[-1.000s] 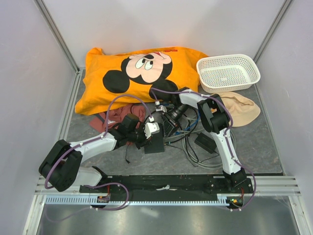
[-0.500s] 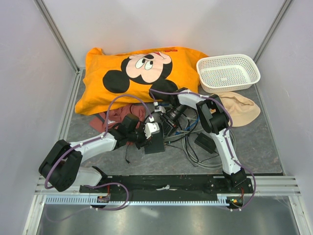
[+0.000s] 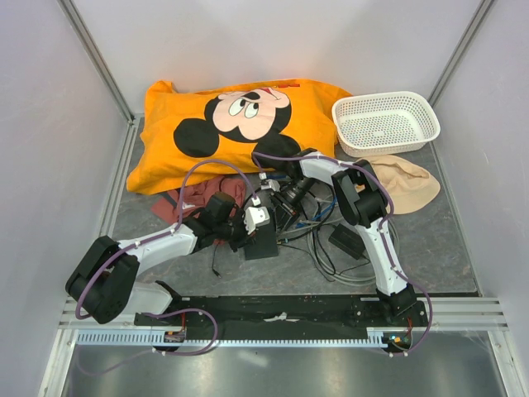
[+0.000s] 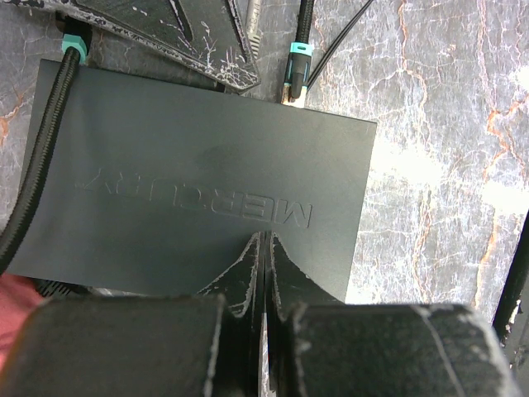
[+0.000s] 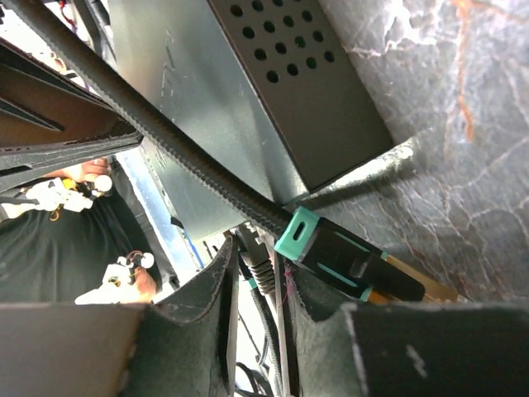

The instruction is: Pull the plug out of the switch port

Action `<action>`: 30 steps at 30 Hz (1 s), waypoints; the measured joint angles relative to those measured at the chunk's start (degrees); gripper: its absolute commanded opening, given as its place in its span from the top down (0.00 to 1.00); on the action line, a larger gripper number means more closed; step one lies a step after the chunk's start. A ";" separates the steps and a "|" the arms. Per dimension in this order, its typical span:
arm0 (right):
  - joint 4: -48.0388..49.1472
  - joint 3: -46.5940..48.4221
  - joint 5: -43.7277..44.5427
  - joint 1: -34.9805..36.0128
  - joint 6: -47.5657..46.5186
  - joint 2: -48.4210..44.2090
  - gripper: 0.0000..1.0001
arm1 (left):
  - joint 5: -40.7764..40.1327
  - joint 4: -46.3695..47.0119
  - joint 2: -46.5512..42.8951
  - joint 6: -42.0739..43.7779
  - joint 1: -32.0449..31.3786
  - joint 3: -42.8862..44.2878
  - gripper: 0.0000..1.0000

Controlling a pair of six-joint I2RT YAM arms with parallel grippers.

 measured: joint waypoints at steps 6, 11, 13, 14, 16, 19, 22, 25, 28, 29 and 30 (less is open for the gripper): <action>0.61 -0.15 2.32 0.55 0.96 -0.94 0.94 | 0.00 0.02 0.00 0.00 0.00 0.00 0.98; 0.96 -0.39 4.22 0.96 0.81 -1.77 0.96 | 0.00 0.04 0.00 0.02 0.00 0.00 0.98; 1.64 -1.01 5.22 1.22 0.39 -2.62 0.97 | 0.00 0.04 0.00 0.00 0.00 0.00 0.98; 1.99 -1.25 5.88 1.27 0.11 -3.08 0.96 | 0.00 0.07 0.00 0.00 0.00 0.00 0.98; 2.34 -1.44 6.99 1.51 -0.33 -3.69 0.97 | 0.00 0.09 0.00 0.00 0.00 0.00 0.99; 2.51 -1.68 8.07 1.60 -0.70 -4.22 0.97 | -0.04 0.42 0.00 0.02 0.00 -0.13 0.98; 2.38 -1.99 8.37 1.40 -1.07 -4.46 0.97 | -0.04 0.68 0.00 0.02 0.00 -0.22 0.98; 1.62 -2.71 10.64 0.48 -1.70 -4.87 0.97 | -0.07 0.68 0.00 0.00 0.00 -0.26 0.99; 0.50 -4.17 11.47 -1.44 -2.78 -5.53 0.97 | -0.07 0.74 0.00 0.02 0.00 -0.33 0.98; 0.26 -4.68 11.61 -2.10 -3.28 -5.77 0.97 | -0.07 0.74 0.00 0.02 0.00 -0.33 0.98; 0.07 -5.29 11.65 -2.86 -3.76 -6.01 0.96 | -0.07 0.74 0.00 0.02 0.00 -0.33 0.98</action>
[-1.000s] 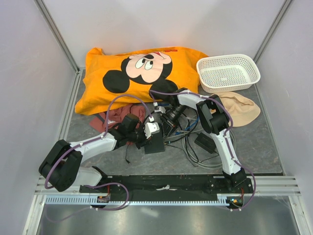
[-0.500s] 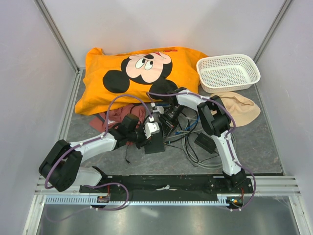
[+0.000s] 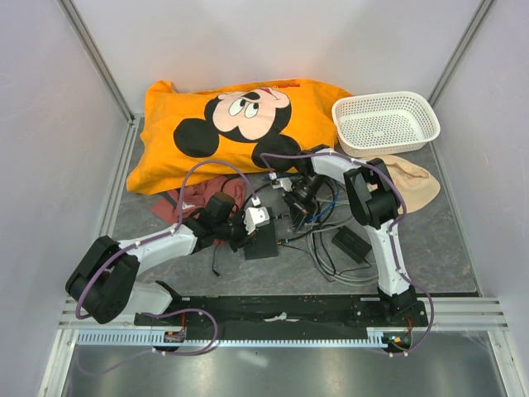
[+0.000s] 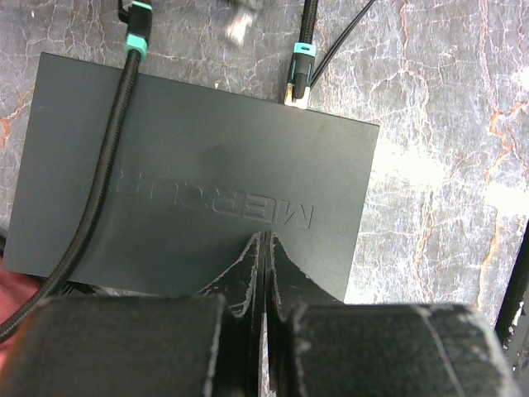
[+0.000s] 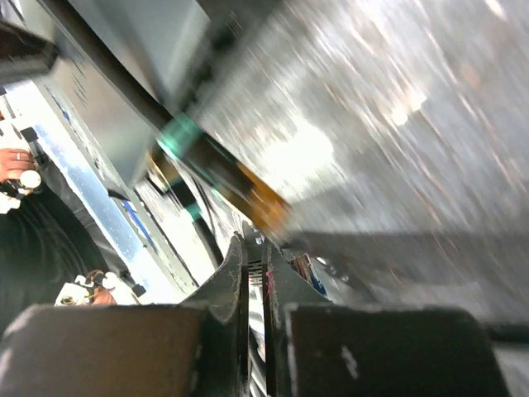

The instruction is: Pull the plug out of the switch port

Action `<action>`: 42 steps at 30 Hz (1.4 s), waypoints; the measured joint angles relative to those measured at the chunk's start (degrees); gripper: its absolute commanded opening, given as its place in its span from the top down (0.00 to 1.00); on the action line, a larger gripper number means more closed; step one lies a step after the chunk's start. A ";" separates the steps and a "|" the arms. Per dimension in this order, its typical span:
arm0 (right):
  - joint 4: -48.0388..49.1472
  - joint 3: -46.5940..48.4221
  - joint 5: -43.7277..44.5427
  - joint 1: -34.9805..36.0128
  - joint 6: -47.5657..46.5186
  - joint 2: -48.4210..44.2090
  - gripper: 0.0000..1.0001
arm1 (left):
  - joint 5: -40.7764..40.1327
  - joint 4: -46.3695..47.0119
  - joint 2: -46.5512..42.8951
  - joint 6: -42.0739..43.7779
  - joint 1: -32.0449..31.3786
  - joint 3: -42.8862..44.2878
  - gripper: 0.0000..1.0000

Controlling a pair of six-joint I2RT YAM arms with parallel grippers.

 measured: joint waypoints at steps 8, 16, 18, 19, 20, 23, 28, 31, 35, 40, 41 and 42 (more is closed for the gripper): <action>-1.11 -1.51 2.78 -4.39 -1.92 -1.55 0.96 | 0.00 0.02 0.00 0.00 0.00 -0.02 0.99; -0.72 0.31 8.74 -8.90 0.72 -2.60 0.96 | 0.00 0.04 0.00 0.00 0.00 -0.02 0.98; 0.87 0.35 11.21 -9.70 2.62 -3.56 0.95 | 0.00 0.07 0.00 0.00 0.00 -0.04 0.98; 2.23 0.35 12.83 -10.19 3.82 -4.17 0.93 | 0.00 0.07 0.00 0.00 0.00 -0.04 0.98; 3.34 0.37 13.99 -10.51 4.63 -4.70 0.90 | 0.00 0.09 0.00 0.00 0.00 -0.07 0.99; 7.17 0.39 16.15 -11.39 6.38 -5.84 0.82 | 0.00 0.17 0.00 0.00 0.00 -0.09 0.98; 10.38 0.37 16.31 -11.69 8.48 -6.19 0.66 | 0.00 0.44 0.00 0.00 0.00 -0.20 0.98; 11.85 -0.44 16.83 -11.30 9.73 -7.10 0.50 | 0.00 0.48 0.00 0.00 0.00 -0.20 0.99; 13.16 -2.75 16.57 -10.80 10.03 -10.67 0.46 | 0.00 0.48 0.00 0.00 0.00 -0.20 0.98; 13.75 -3.37 9.99 -10.99 8.41 -14.93 0.46 | 0.00 0.48 0.00 0.00 0.00 -0.20 0.98; 13.62 -3.37 8.76 -10.95 7.82 -15.30 0.46 | 0.02 0.48 0.00 0.00 -0.02 -0.20 0.98; 13.31 -3.32 7.17 -10.82 7.13 -15.47 0.46 | 0.00 0.48 0.00 0.00 -0.02 -0.20 0.98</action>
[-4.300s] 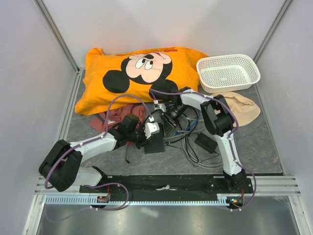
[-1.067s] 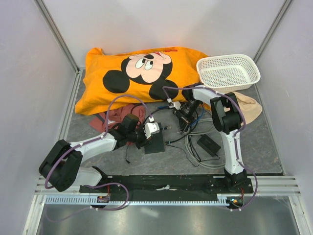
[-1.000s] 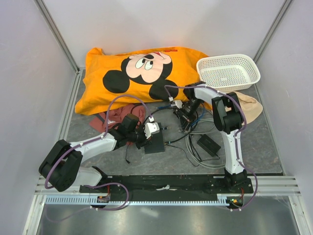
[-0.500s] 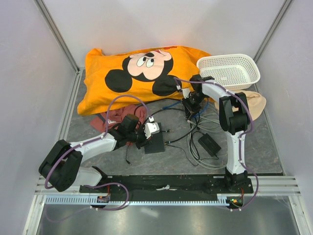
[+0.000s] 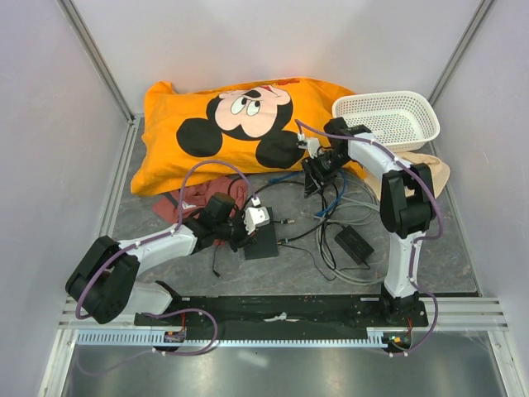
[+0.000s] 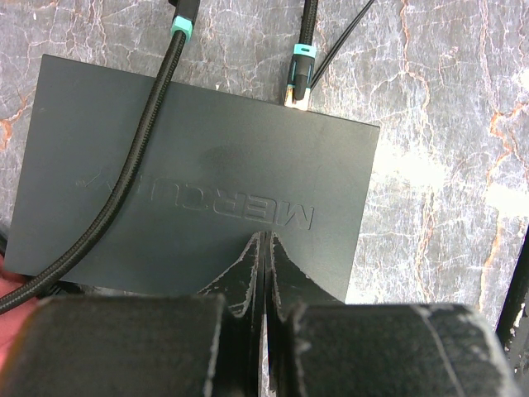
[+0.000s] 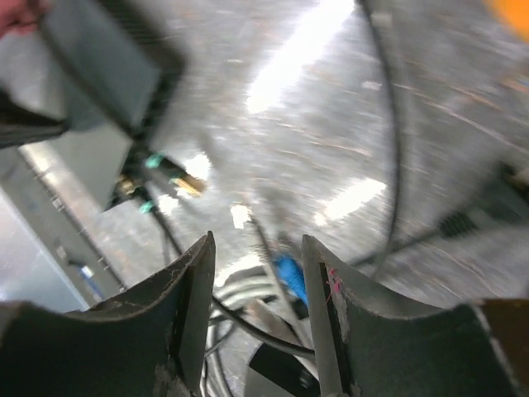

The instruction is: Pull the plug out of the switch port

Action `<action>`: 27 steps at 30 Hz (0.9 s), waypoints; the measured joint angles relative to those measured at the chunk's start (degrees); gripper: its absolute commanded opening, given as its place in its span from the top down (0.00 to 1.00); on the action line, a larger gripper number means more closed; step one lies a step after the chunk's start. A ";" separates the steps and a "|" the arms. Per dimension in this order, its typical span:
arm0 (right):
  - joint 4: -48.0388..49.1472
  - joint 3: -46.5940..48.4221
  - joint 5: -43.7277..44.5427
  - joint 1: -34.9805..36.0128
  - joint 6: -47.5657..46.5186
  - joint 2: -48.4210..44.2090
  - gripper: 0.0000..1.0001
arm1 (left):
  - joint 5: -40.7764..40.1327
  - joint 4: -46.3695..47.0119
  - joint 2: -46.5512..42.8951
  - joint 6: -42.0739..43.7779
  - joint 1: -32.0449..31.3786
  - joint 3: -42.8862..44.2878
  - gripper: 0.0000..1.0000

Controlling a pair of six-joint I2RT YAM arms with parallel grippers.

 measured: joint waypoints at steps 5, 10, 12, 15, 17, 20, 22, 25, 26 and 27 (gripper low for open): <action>-5.31 2.19 -7.02 2.05 -5.75 1.60 0.51 | 0.00 0.00 0.00 0.00 0.02 0.00 0.98; -11.69 5.97 -11.30 6.64 -12.28 6.51 0.54 | 0.02 0.02 0.00 0.00 0.02 0.00 0.98; -14.67 6.27 -12.28 8.81 -15.45 8.50 0.55 | 0.00 0.02 0.00 0.00 0.00 0.00 0.98; -18.14 6.32 -13.09 11.61 -19.80 11.17 0.55 | 0.00 0.02 0.00 0.00 0.00 0.00 0.98; -19.43 6.32 -13.62 12.76 -22.18 12.74 0.55 | 0.00 0.00 0.00 0.00 0.02 0.00 0.98; -20.37 6.32 -13.99 13.16 -24.72 14.21 0.53 | 0.00 0.00 0.00 0.00 0.00 0.00 0.98; -20.83 6.32 -14.01 13.33 -25.70 14.73 0.50 | 0.00 0.02 0.00 0.00 0.02 0.00 0.98; -21.11 6.38 -14.12 13.44 -26.53 15.63 0.49 | 0.00 0.02 0.00 0.00 0.02 0.00 0.98; -21.24 6.45 -14.38 13.49 -26.58 16.09 0.48 | 0.00 0.02 0.00 0.00 0.02 0.00 0.98; -21.33 6.51 -14.62 13.57 -26.58 16.65 0.48 | 0.00 0.02 0.00 0.00 0.00 0.00 0.98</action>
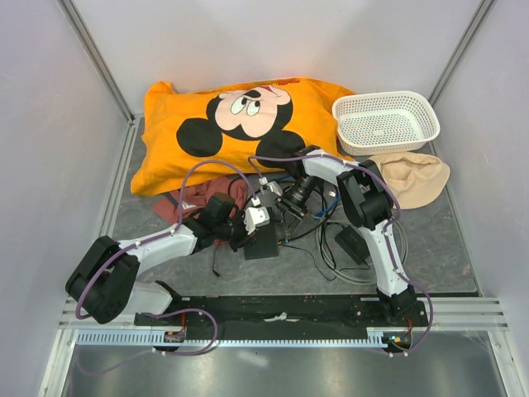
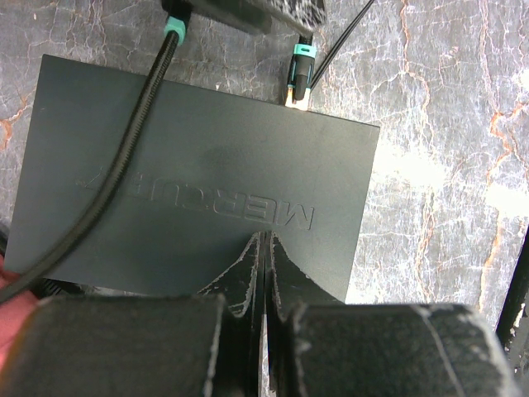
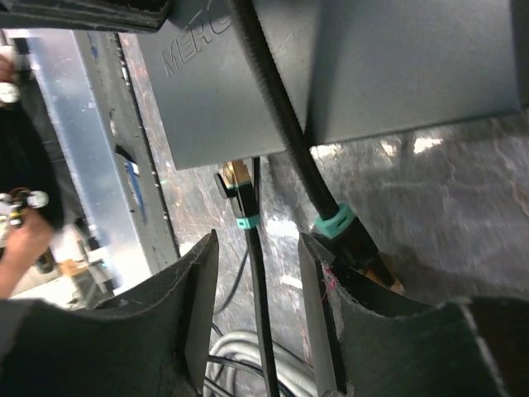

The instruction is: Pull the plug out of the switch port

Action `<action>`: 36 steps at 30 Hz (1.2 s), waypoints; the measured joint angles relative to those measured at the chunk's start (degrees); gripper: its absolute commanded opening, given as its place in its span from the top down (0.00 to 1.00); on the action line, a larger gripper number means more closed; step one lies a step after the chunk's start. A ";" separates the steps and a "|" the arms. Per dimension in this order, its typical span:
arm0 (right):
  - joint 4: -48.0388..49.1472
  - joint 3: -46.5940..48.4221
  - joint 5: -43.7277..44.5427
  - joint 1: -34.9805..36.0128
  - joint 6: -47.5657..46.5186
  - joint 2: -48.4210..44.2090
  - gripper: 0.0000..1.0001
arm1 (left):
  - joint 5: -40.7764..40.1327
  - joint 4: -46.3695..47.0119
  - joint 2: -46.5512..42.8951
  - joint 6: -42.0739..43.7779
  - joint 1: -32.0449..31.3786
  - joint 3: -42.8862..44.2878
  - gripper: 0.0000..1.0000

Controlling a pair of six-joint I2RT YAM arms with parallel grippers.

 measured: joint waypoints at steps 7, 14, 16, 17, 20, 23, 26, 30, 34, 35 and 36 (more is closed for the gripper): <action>-2.84 2.78 -2.89 0.15 0.81 3.21 0.44 | 0.00 0.15 0.00 0.00 0.02 0.00 0.98; -4.72 5.64 -6.82 0.11 1.57 5.64 0.46 | 0.00 0.22 0.00 0.00 0.02 0.00 0.99; -4.72 5.64 -6.91 0.13 1.57 5.66 0.46 | -0.02 0.22 0.00 0.00 0.02 0.00 0.98; -4.72 5.64 -6.91 0.13 1.55 5.68 0.46 | -0.02 0.22 0.00 0.00 0.02 0.00 0.99; -4.92 5.64 -6.91 0.17 1.55 5.81 0.47 | -0.02 0.24 0.00 0.00 0.02 0.00 0.98; -5.05 5.64 -6.88 0.33 1.55 5.88 0.50 | -0.02 0.24 0.00 0.00 0.02 0.00 0.98; -4.96 5.64 -6.93 0.61 1.55 6.05 0.52 | -0.02 0.22 0.00 0.00 0.02 0.00 0.99; -4.52 5.44 -7.06 1.16 1.53 6.14 0.57 | -0.02 0.24 0.00 0.00 0.02 0.00 0.98; -4.48 4.63 -7.10 1.75 1.79 6.14 0.58 | -0.02 0.24 0.00 0.00 0.02 -0.02 0.98; -4.48 4.42 -7.13 1.81 1.84 6.14 0.58 | -0.02 0.26 0.00 0.00 0.02 -0.02 0.98; -4.46 4.24 -7.23 1.81 1.97 6.14 0.58 | -0.02 0.33 0.00 0.00 0.02 -0.07 0.99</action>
